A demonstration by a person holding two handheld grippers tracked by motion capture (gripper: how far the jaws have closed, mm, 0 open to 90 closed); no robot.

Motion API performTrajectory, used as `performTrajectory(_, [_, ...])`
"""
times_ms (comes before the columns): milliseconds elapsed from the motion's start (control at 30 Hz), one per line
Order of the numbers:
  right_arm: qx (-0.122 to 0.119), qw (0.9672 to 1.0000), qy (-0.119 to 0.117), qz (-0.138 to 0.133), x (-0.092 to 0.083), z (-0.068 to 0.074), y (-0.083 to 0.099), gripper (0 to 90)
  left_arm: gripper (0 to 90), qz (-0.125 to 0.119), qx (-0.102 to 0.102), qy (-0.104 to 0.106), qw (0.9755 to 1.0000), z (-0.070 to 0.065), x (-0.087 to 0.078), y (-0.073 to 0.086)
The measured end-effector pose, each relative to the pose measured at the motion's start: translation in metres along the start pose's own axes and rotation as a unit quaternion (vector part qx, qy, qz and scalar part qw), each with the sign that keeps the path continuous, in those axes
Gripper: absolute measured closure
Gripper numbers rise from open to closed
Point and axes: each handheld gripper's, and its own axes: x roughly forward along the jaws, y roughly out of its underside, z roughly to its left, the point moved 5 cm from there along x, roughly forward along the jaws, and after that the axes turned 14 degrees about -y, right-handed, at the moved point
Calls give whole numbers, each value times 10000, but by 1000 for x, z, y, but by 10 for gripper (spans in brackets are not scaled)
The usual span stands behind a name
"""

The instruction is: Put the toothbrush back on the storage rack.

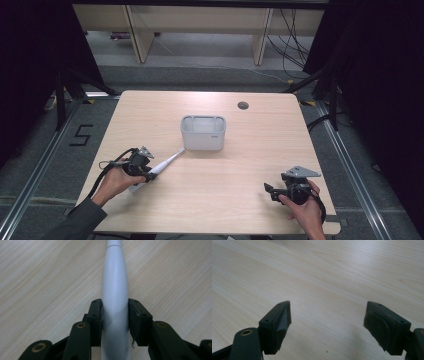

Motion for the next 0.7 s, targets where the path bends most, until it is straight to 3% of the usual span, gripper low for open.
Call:
performTrajectory(167, [29, 10000, -18, 7, 0, 1, 0, 225, 656, 132, 112, 30, 9998, 1, 1, -2])
performTrajectory(200, [134, 9999, -30, 20, 0, 2, 0, 224, 657, 166, 155, 27, 9997, 2, 0, -3])
performTrajectory(300, [7, 10000, -21, 3, 0, 0, 0, 225, 657, 181, 145, 41, 9997, 3, 2, -4])
performTrajectory(400, [128, 9999, -22, 29, 0, 2, 0, 225, 659, 223, 133, 47, 9997, 4, 1, -3])
performTrajectory(567, [198, 9997, -105, 17, 1, 3, 0, 225, 660, 360, 307, 59, 9989, 4, -3, 1])
performTrajectory(600, [125, 9999, -104, -2, 2, 2, 0, 225, 660, 401, 263, 94, 9988, 2, -3, 2])
performTrajectory(633, [120, 9999, -34, 21, 0, 2, 0, 225, 660, 416, 389, 109, 9983, 3, -4, 3])
performTrajectory(700, [150, 9999, -41, 28, 0, 2, 0, 225, 660, 519, 448, 128, 9976, 2, -5, 3])
